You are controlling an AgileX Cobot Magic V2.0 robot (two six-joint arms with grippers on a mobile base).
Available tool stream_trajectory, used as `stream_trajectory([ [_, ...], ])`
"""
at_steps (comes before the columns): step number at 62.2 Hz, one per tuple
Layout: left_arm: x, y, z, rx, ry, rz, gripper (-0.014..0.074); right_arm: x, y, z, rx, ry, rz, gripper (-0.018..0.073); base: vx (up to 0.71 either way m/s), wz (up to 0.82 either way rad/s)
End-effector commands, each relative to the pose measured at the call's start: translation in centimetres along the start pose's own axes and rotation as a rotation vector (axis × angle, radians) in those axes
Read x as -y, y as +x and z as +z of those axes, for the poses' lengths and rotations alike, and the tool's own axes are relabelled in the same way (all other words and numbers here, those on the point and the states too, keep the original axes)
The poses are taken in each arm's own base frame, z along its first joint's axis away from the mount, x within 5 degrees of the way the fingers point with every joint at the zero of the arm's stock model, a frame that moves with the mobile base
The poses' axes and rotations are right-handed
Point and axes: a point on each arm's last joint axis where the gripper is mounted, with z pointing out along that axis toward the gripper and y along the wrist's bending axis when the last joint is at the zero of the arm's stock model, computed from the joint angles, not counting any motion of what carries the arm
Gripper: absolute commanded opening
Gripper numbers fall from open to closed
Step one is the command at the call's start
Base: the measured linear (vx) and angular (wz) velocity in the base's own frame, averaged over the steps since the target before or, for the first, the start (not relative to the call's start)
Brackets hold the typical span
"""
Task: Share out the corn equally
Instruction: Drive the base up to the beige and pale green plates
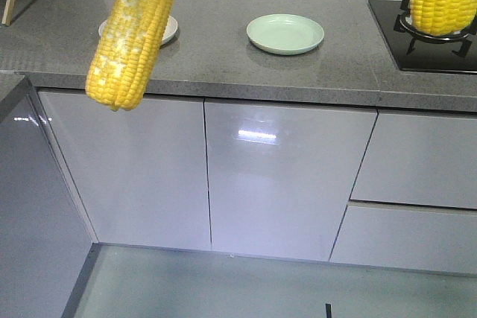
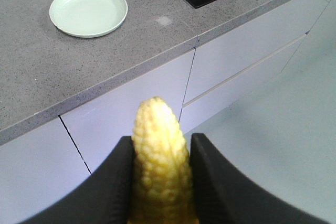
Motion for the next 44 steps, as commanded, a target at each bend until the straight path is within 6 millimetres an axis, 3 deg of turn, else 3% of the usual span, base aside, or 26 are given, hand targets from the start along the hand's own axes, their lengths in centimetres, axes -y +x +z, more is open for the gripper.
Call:
stream_trajectory([
  [1,0.97,-0.75,-2.83,0.096,0.018,0.007,-0.0006,-0.28,-1.22,-1.45,0.103,0.029,-0.009,-0.0001,0.08,-0.03],
  [44,0.97,-0.75,-2.83,0.096,0.018,0.007,-0.0006,-0.28,-1.22,-1.45,0.103,0.029,-0.009,-0.0001,0.12,0.02],
])
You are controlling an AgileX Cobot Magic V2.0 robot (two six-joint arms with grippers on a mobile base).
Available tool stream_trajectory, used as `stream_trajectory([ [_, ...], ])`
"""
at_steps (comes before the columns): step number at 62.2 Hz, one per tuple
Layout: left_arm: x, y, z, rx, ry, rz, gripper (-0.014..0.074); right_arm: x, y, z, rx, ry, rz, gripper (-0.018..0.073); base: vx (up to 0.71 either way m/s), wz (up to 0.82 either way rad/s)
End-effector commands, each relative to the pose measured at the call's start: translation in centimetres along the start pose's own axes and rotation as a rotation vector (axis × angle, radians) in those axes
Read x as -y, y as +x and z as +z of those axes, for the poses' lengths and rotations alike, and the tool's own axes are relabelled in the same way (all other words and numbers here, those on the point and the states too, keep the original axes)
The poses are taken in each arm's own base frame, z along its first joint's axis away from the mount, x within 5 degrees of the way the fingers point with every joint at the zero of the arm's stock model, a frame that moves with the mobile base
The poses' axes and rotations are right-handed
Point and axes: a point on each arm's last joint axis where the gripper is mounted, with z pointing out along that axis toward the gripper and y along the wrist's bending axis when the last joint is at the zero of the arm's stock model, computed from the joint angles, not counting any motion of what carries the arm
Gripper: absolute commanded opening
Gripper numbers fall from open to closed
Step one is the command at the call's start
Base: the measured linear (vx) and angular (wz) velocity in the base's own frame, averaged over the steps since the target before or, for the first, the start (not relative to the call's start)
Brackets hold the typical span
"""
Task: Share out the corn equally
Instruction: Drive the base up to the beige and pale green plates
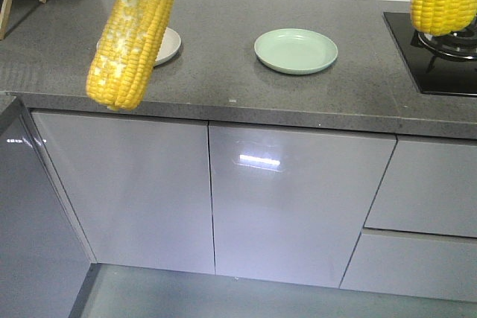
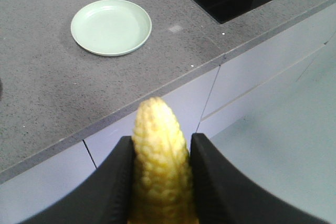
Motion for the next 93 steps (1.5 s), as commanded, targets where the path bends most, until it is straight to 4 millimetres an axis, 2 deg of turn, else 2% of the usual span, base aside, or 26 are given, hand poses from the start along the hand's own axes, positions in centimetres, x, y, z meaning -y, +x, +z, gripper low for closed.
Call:
stream_trajectory([
  [1,0.97,-0.75,-2.83,0.096,0.018,0.007,-0.0006,-0.28,-1.22,-1.45,0.103,0.029,-0.009,-0.0001,0.15,0.05],
  [93,0.97,-0.76,-2.83,0.097,0.018,0.007,-0.0006,-0.28,-1.22,-1.45,0.103,0.029,-0.009,-0.0001,0.12,-0.03],
])
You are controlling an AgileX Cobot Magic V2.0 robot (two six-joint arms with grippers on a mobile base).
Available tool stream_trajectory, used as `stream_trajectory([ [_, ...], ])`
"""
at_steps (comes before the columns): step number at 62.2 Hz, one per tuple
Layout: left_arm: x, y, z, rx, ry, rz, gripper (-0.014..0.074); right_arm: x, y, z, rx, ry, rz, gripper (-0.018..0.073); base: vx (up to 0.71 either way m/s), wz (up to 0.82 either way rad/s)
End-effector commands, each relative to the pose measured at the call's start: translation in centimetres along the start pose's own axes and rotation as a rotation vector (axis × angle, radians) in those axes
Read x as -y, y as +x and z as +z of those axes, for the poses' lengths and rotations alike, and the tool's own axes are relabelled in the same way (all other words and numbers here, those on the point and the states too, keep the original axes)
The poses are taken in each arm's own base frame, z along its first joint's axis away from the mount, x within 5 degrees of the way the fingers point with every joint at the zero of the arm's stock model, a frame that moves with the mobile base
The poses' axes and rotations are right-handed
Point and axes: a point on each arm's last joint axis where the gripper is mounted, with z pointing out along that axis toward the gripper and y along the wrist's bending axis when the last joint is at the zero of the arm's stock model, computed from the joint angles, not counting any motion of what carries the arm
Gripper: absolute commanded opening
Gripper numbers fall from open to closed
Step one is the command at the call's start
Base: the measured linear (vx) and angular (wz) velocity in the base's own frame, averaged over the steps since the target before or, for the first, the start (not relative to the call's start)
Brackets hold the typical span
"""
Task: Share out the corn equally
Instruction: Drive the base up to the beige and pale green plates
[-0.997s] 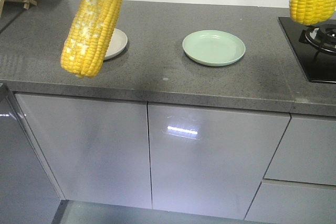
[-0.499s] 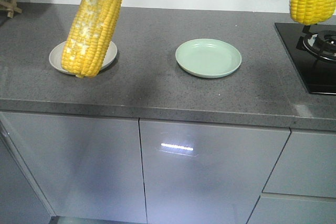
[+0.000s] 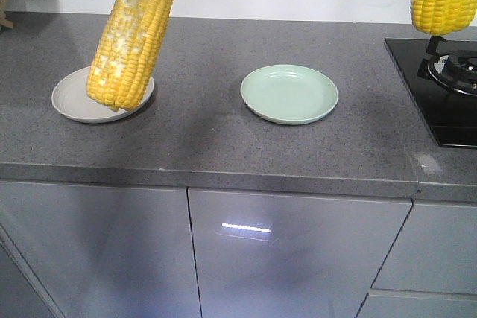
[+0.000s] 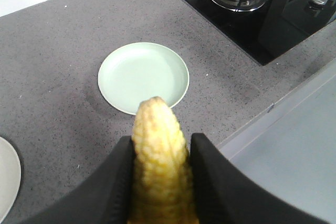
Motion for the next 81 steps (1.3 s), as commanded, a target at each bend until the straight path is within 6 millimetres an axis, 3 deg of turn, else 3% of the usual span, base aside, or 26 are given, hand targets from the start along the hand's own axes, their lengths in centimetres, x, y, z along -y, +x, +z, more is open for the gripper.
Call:
stream_trajectory([
  [1,0.97,-0.76,-2.83,0.097,0.018,0.007,-0.0006,-0.28,-1.23,-1.45,0.104,0.028,-0.009,-0.0001,0.07,-0.04],
  [81,0.97,-0.76,-2.83,0.097,0.018,0.007,-0.0006,-0.28,-1.23,-1.45,0.104,0.028,-0.009,-0.0001,0.08,-0.05],
])
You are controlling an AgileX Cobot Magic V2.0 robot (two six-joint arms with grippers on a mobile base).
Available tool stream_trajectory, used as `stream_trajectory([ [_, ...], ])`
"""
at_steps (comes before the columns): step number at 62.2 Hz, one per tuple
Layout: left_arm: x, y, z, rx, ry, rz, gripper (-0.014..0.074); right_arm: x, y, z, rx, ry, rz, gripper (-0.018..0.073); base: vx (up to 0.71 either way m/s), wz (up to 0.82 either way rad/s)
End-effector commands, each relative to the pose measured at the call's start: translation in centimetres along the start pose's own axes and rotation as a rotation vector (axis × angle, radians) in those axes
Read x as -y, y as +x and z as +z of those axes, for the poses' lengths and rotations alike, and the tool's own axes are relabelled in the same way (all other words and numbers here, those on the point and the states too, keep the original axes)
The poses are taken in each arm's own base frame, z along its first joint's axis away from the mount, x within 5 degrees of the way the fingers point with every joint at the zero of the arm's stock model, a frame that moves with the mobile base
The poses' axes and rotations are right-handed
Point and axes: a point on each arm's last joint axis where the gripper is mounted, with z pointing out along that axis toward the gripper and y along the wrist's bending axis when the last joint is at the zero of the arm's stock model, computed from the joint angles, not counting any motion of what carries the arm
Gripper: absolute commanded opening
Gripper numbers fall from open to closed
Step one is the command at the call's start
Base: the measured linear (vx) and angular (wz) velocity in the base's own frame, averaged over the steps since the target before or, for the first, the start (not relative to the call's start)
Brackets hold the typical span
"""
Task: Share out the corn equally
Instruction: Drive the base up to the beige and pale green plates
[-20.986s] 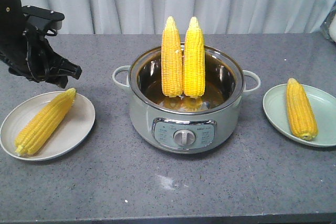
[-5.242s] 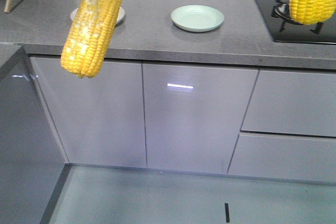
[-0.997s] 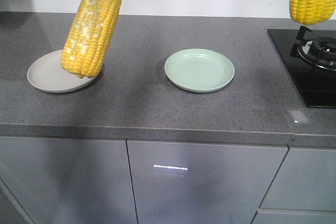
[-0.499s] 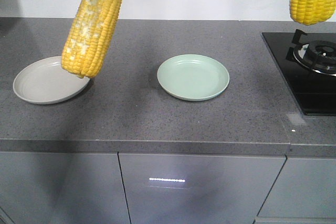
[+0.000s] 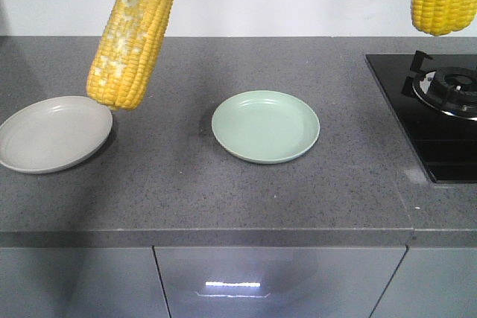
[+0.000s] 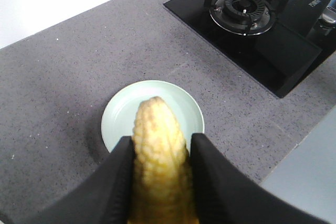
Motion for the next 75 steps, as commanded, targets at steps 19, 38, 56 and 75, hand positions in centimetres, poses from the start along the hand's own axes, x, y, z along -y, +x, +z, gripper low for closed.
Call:
stream_trajectory([
  [19,0.97,-0.76,-2.83,0.097,0.018,0.007,-0.0006,-0.28,-1.23,-1.45,0.104,0.028,-0.009,-0.0001,0.1,0.0],
  [38,0.97,-0.76,-2.83,0.097,0.018,0.007,-0.0006,-0.28,-1.23,-1.45,0.104,0.028,-0.009,-0.0001,0.09,0.02],
  [56,0.97,-0.76,-2.83,0.097,0.018,0.007,-0.0006,-0.28,-1.23,-1.45,0.104,0.028,-0.009,-0.0001,0.08,0.02],
  [75,0.97,-0.76,-2.83,0.097,0.018,0.007,-0.0006,-0.28,-1.23,-1.45,0.104,0.028,-0.009,-0.0001,0.07,0.0],
])
